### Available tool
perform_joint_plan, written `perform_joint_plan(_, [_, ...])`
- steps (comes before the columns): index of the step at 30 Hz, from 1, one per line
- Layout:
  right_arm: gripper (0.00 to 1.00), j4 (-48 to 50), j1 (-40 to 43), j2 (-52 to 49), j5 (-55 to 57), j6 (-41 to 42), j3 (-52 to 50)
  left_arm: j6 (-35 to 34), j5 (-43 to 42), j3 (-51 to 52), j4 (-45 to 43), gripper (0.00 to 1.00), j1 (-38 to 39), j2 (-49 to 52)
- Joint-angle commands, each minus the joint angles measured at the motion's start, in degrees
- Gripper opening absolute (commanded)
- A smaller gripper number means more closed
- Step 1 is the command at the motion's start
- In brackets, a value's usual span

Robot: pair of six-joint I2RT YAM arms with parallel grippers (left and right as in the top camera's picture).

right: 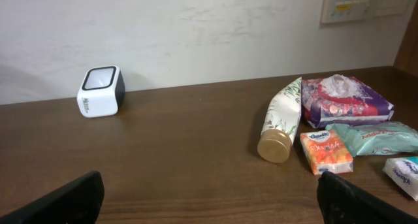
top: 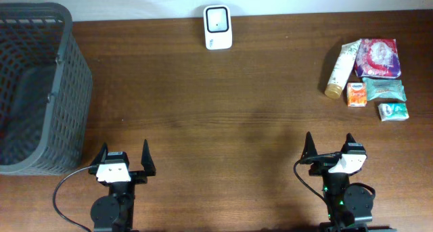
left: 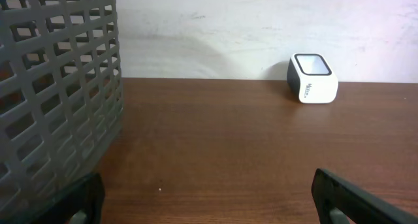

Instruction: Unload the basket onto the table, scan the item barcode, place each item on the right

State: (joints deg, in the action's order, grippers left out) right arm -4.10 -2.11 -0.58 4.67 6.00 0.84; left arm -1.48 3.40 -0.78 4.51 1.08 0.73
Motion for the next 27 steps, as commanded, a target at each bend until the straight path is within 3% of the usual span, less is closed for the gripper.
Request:
perform_joint_plan(1, [0.99, -0.17, 0.31, 0.37, 0.09, 0.0, -0.52, 0.92, -0.81, 0.22, 0.24, 0.99, -0.31, -0.44])
perform_joint_plan(10, [0.99, -0.13, 0.48, 0.39, 0.83, -0.07, -0.52, 0.92, -0.81, 0.2, 0.24, 0.99, -0.31, -0.44])
perform_joint_plan(14, [0.99, -0.33, 0.79, 0.39, 0.31, -10.32, -0.52, 0.92, -0.83, 0.2, 0.24, 0.99, -0.31, -0.44])
perform_joint_plan(27, [0.99, -0.17, 0.63, 0.37, 0.31, -10.08, -0.52, 0.92, -0.83, 0.2, 0.24, 0.99, -0.31, -0.44])
